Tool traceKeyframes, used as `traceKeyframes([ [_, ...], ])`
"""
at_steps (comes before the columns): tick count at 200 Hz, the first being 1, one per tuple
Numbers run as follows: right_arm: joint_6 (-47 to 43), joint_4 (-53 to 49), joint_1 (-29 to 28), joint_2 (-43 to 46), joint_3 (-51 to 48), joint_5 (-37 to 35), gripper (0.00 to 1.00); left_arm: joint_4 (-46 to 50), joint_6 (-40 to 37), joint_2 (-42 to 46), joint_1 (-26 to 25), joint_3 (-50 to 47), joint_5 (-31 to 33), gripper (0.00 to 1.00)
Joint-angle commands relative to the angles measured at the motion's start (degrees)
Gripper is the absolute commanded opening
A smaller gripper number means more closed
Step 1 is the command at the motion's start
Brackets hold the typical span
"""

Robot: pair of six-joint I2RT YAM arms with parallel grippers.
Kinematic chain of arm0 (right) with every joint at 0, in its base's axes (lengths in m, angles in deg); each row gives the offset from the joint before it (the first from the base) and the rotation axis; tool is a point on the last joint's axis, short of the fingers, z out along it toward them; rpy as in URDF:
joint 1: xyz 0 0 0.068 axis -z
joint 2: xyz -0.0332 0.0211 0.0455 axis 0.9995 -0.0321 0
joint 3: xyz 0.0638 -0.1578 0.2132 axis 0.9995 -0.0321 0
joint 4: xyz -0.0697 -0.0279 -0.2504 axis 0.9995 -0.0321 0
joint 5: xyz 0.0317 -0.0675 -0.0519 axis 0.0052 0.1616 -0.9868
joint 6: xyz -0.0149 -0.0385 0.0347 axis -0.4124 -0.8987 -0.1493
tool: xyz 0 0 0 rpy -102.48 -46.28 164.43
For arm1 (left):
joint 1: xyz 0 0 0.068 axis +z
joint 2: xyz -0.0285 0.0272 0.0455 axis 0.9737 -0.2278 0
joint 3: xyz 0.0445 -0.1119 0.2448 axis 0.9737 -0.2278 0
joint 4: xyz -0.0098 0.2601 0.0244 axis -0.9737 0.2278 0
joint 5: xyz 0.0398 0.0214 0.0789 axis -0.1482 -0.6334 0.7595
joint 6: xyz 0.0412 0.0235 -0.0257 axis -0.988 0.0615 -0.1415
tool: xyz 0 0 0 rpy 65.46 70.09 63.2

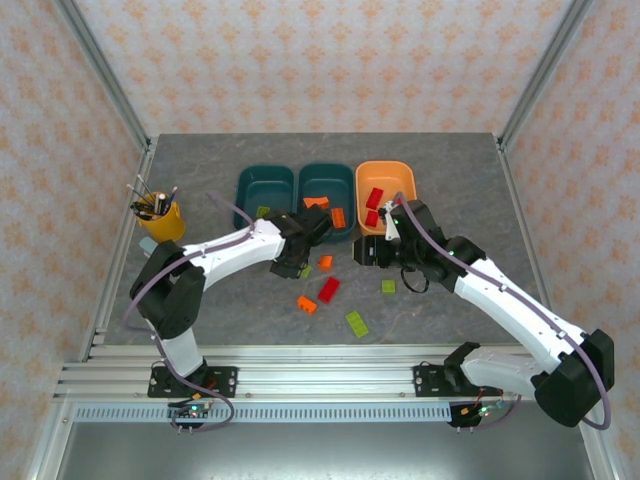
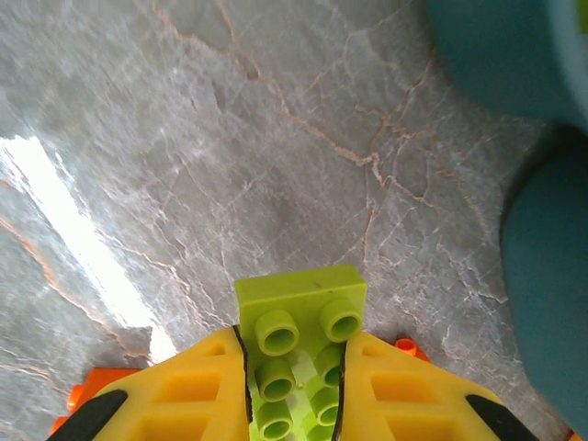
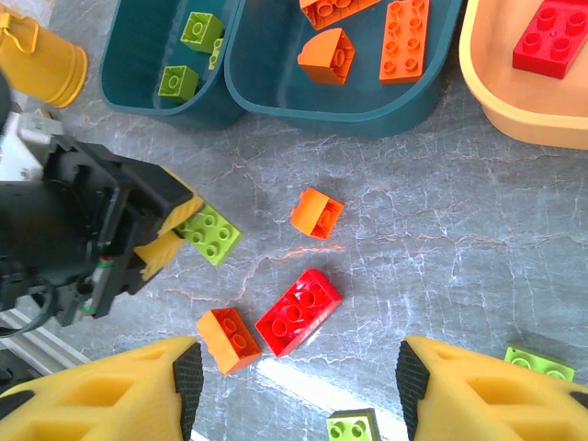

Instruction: Sort the legos into containers by color

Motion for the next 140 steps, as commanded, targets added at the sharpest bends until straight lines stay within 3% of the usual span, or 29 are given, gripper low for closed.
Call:
traceKeyframes([
  [1, 0.78, -0.19, -0.02, 0.74, 0.88, -0.95, 0.59, 6.73, -4.57, 4.01, 1.6, 2.47, 6.22, 0.2],
  [52, 0.95, 1.91, -0.11, -3.65, 5.32, 1.02, 0.59, 5.28, -15.5, 7.62, 11.48, 5.94, 7.69, 0.18],
  [73, 0.99, 2.2, -0.1, -6.84, 7.73, 1.62, 0.59, 3.08, -20.03, 4.45, 16.3, 9.17, 3.46, 0.17],
  [102, 0.09, 1.16, -0.1, -7.78, 7.98, 1.36, 0.59, 3.29, -23.6, 2.47, 15.84, 11.69, -1.03, 0.2],
  [113, -0.1, 1.02, -0.1, -7.35, 7.08, 1.1, 0.59, 1.35, -20.68, 4.27, 13.11, 7.98, -2.59, 0.27],
  [124, 0.04, 1.11, -0.05, -6.89, 5.91, 1.11, 0.59, -1.54, -18.05, 6.58, 9.64, 3.31, -2.16, 0.42],
  [140, 0.52, 1.29, -0.06, -6.68, 4.69, 1.21, 0.59, -6.17, -21.79, 7.99, 7.58, -2.22, -2.22, 0.57],
])
